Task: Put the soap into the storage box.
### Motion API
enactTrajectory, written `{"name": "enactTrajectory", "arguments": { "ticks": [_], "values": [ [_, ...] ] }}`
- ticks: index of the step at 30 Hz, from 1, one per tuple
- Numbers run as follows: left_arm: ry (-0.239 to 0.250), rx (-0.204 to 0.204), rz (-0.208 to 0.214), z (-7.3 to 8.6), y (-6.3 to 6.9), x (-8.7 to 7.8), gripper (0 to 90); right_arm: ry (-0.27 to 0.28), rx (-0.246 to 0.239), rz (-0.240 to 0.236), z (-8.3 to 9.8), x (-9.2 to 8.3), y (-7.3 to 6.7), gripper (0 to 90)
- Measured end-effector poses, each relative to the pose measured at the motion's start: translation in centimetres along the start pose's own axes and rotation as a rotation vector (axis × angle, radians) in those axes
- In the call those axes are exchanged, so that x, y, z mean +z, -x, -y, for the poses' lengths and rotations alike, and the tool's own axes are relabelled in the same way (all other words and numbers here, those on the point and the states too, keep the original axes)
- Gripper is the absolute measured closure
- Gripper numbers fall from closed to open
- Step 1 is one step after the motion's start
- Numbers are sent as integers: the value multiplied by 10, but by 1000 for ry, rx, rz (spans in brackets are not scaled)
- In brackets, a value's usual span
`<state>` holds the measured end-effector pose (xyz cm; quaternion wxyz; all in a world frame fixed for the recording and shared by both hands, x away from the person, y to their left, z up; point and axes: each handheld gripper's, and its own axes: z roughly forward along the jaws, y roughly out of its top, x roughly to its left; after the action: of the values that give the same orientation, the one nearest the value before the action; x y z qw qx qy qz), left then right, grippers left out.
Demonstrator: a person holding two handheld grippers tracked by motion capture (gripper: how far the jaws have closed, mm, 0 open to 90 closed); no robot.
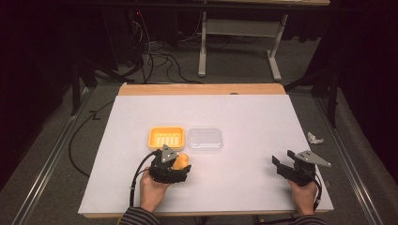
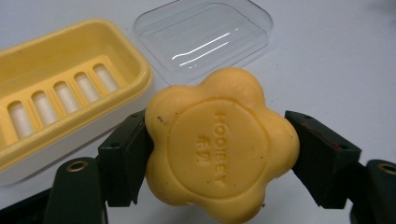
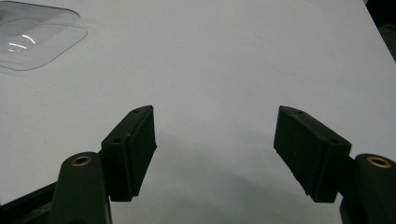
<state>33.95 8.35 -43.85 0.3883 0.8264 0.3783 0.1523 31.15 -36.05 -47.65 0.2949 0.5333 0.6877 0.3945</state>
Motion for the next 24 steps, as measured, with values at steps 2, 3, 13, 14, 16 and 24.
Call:
{"name": "enactTrajectory", "arguments": {
  "ticks": [2,3,13,14,16,24],
  "values": [
    [3,-5,-3,-2,-3,-3,271,-1,-2,-1,0,0,0,300],
    [3,-5,-3,-2,-3,-3,271,-1,-2,-1,0,0,0,300],
    [22,-97,14,-10,-16,-5,272,-2,-2,-1,0,0,0,298],
    [25,-98,14,-12,-16,-5,272,-2,-2,-1,0,0,0,298],
    [32,-104,6,-14,-18,-4,271,3,1,0,0,0,0,298],
    [28,-106,-28,-17,-29,-7,272,2,-4,0,0,0,-1,298]
  ]
}}
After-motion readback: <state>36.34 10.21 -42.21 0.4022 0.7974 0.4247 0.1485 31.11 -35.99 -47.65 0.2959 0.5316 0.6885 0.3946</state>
